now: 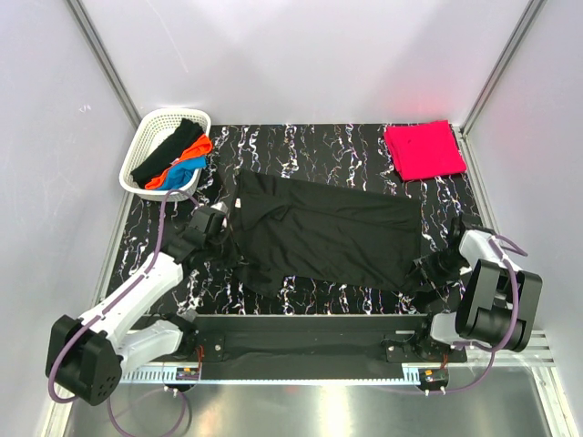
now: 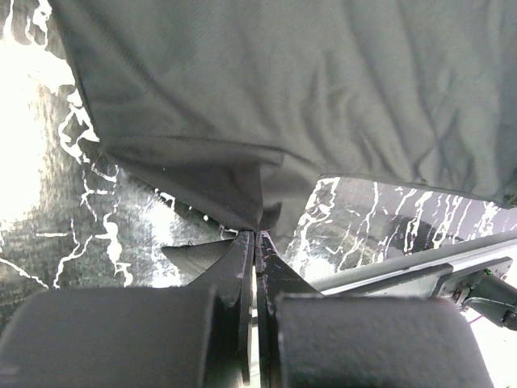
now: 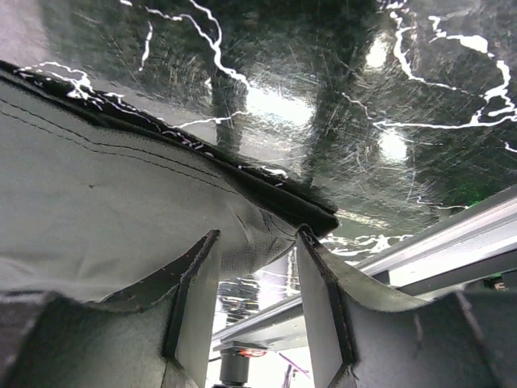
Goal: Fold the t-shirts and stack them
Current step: Fold the tshirt
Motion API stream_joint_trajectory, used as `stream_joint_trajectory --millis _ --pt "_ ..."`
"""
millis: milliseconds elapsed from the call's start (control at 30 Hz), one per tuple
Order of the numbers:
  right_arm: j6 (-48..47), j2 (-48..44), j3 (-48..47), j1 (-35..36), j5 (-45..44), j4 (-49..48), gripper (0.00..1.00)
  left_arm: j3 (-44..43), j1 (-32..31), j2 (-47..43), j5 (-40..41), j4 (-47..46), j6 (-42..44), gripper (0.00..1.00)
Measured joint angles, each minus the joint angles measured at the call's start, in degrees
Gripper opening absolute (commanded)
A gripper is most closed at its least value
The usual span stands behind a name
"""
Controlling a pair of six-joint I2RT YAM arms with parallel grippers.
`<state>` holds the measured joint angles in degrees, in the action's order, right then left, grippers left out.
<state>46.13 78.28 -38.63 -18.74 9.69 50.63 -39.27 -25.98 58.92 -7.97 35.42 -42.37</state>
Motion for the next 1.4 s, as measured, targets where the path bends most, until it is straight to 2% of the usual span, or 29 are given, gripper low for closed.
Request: stream_joint_trajectory --millis 200,400,833,933,967,1000,1067,1400 --pt "1.25 -2.95 -0.33 1.88 -0.57 1.09 0.51 -1.01 -0.02 1.25 -0.13 -0.04 1.01 0.0" --pt "6.84 -5.75 -1.01 11.39 -1.22 3.34 0.47 -1.01 0.0 1.33 -0.11 0.04 1.03 0.0" --pt "14.4 -0.98 1.95 11.63 -2.8 1.64 0.41 -1.01 0.0 0.37 -0.04 0.07 0.55 0.0" --pt "15.72 0.15 1.99 11.74 -3.98 1.51 0.33 -1.01 0.0 0.0 0.0 0.07 0.35 0.0" --pt "16.04 0.31 1.97 11.74 -4.46 1.49 0.25 -1.01 0.0 0.0 0.09 0.07 0.31 0.0" --pt "16.28 0.39 1.92 11.74 -4.7 1.51 0.1 -1.01 0.0 0.0 0.13 0.09 0.28 0.0" --pt "16.74 0.37 1.9 11.74 -4.83 1.44 0.01 -1.01 0.0 0.0 0.31 0.09 0.28 0.0" --pt "12.9 -2.69 1.33 12.44 -5.25 1.55 0.0 -1.79 0.0 -2.73 0.98 2.43 0.11 0.0"
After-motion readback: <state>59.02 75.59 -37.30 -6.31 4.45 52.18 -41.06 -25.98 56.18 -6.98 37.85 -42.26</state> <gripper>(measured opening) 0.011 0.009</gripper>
